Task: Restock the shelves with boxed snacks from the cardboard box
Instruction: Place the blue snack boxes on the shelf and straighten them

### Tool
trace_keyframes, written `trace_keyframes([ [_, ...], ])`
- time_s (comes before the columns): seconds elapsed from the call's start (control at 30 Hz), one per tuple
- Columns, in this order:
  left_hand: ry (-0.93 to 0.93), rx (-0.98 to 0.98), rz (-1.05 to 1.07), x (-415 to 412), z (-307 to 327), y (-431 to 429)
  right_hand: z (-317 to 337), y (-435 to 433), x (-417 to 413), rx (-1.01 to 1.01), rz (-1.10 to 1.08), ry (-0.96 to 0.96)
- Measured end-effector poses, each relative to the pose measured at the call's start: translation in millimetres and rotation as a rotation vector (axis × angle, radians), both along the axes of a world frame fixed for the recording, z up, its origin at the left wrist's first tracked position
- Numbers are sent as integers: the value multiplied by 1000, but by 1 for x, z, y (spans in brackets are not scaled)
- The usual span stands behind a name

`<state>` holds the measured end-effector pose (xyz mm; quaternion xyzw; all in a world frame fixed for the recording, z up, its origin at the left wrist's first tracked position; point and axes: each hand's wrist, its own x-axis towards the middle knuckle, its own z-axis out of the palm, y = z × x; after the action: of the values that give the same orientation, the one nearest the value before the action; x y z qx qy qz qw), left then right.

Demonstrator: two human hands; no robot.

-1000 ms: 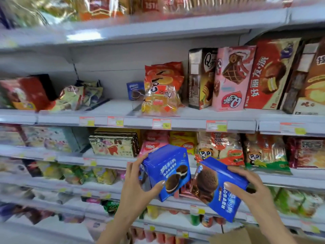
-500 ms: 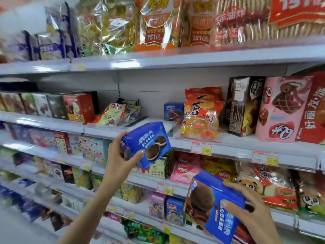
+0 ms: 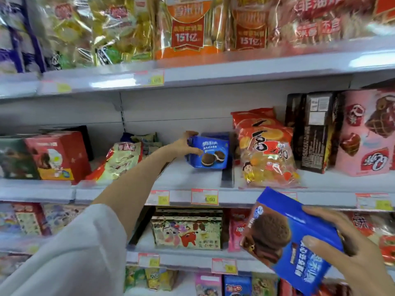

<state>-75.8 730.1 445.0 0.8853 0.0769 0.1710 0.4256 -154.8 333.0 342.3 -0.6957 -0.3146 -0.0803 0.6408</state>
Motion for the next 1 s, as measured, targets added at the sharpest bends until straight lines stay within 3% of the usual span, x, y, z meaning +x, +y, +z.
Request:
trace_keyframes([
  [0.1, 61, 45, -28, 20, -5, 15, 12, 19, -10, 5, -12, -23],
  [0.27, 60, 341, 123, 35, -17, 29, 45, 68, -15, 86, 46, -25],
  [0.33, -55, 330, 188, 13, -10, 34, 65, 99, -13, 43, 53, -85],
  [0.43, -372, 229, 292, -53, -4, 40, 89, 155, 9, 8, 67, -120],
  [0.57, -540, 352, 412, -140, -32, 45, 113, 256, 57, -8, 163, -66],
  [0.77, -512, 447, 303, -200, -84, 45, 127, 371, 122, -388, 90, -269],
  [1.0, -521, 603, 219, -232, -92, 47, 140, 389, 188, -696, -39, -321],
])
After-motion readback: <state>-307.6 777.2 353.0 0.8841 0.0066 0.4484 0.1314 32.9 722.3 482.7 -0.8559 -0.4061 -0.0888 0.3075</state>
